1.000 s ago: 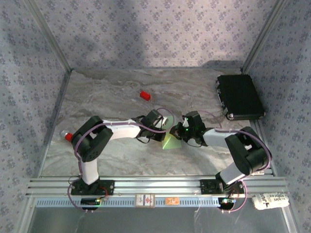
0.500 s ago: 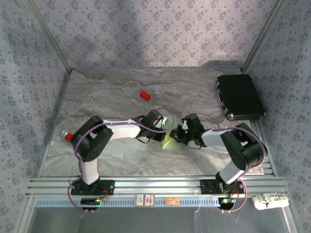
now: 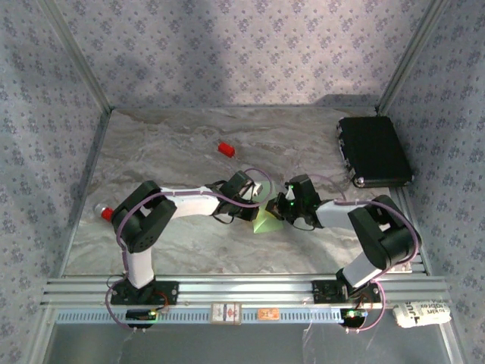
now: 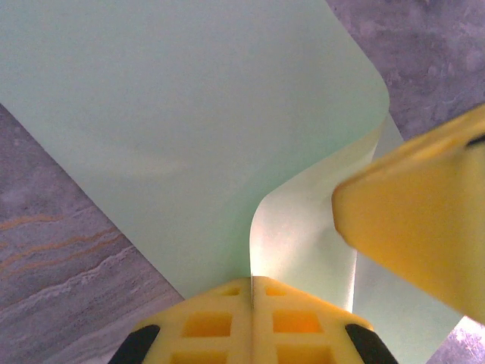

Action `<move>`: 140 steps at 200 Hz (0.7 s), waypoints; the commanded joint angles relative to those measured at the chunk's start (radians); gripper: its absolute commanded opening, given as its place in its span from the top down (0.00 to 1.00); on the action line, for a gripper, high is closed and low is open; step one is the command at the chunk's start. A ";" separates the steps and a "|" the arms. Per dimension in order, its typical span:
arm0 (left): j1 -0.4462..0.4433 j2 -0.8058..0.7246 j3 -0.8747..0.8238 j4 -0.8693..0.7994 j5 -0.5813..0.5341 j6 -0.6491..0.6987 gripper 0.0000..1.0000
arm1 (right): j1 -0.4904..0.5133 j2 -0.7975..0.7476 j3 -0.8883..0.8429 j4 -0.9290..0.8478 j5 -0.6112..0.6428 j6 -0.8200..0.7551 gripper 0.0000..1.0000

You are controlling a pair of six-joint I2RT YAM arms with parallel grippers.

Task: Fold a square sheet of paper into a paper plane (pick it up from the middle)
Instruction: Fold the triangle a second time at the center of the table.

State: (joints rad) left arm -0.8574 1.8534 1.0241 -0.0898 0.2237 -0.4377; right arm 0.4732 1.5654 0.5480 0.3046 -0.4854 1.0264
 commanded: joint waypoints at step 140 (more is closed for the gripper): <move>0.007 0.033 -0.012 -0.052 0.006 0.005 1.00 | -0.113 0.029 0.016 -0.044 -0.006 -0.054 1.00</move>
State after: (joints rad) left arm -0.8570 1.8534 1.0241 -0.0898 0.2241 -0.4377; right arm 0.3901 1.5818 0.5529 0.3019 -0.4843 1.0080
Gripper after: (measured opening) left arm 0.045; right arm 0.052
